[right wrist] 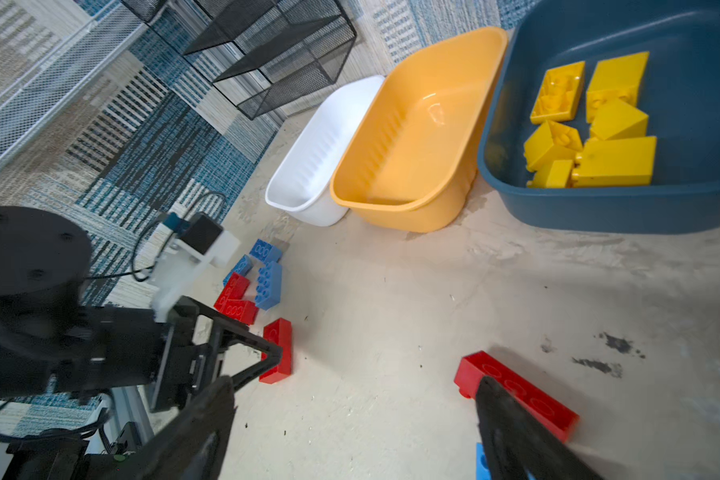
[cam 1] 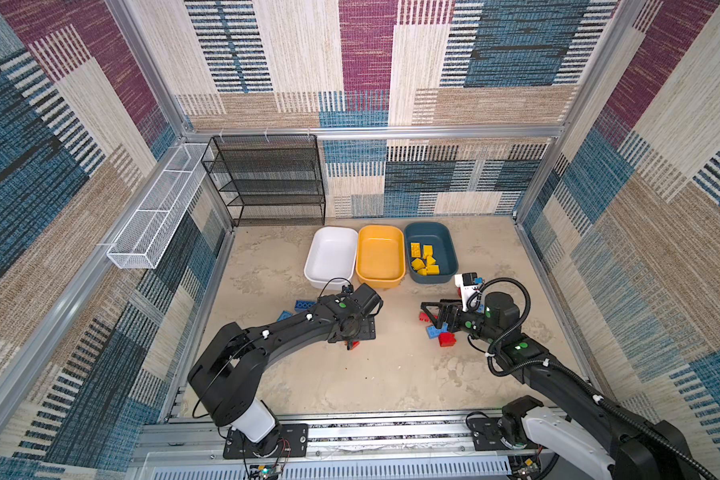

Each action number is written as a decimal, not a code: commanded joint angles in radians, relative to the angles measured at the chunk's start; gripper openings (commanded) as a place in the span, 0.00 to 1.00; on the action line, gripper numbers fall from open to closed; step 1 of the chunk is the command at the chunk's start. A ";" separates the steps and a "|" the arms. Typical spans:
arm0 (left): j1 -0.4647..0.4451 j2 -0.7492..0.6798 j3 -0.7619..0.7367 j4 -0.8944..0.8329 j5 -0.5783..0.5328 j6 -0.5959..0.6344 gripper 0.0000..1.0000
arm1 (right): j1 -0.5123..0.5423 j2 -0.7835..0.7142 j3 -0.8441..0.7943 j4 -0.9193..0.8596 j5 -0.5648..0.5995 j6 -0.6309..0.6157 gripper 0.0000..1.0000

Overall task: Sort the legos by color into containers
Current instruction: 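Close the left gripper on a red brick while the right gripper moves toward red bricks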

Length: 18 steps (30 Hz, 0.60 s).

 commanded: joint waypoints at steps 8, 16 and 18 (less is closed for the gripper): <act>0.005 0.052 -0.022 0.041 -0.078 -0.118 0.88 | 0.089 -0.041 0.012 0.118 0.006 0.021 0.93; 0.005 0.076 -0.008 0.008 -0.089 -0.148 0.85 | 0.133 -0.099 -0.015 0.108 0.036 0.020 0.94; 0.005 0.092 0.006 -0.002 -0.089 -0.149 0.83 | 0.135 -0.108 -0.022 0.109 0.036 0.022 0.94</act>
